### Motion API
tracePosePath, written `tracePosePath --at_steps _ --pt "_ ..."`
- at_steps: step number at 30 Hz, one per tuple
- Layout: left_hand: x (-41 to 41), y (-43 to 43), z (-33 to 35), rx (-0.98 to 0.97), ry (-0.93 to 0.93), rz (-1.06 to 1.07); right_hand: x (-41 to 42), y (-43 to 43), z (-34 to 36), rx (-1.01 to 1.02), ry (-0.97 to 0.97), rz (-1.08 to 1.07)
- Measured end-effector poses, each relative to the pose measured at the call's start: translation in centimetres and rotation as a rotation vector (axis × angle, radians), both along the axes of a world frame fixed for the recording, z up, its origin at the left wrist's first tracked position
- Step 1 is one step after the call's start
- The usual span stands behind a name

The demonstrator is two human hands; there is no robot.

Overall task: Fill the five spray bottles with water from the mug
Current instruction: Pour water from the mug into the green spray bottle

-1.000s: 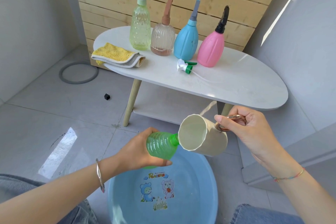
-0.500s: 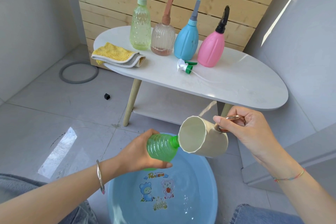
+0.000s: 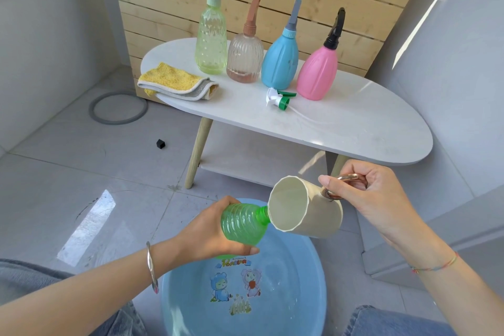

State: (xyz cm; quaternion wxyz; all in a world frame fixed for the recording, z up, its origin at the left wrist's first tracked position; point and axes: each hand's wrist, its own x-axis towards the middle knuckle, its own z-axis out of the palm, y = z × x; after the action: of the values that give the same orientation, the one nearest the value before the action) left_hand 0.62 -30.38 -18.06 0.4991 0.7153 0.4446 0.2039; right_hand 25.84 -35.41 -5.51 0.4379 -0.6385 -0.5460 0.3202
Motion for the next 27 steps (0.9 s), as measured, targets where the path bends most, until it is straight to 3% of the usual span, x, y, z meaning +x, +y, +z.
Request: tracePosePath --at_steps 27 --pt "0.09 -0.50 0.31 -0.059 -0.001 -0.015 -0.65 -0.43 0.91 -0.015 -0.132 0.010"
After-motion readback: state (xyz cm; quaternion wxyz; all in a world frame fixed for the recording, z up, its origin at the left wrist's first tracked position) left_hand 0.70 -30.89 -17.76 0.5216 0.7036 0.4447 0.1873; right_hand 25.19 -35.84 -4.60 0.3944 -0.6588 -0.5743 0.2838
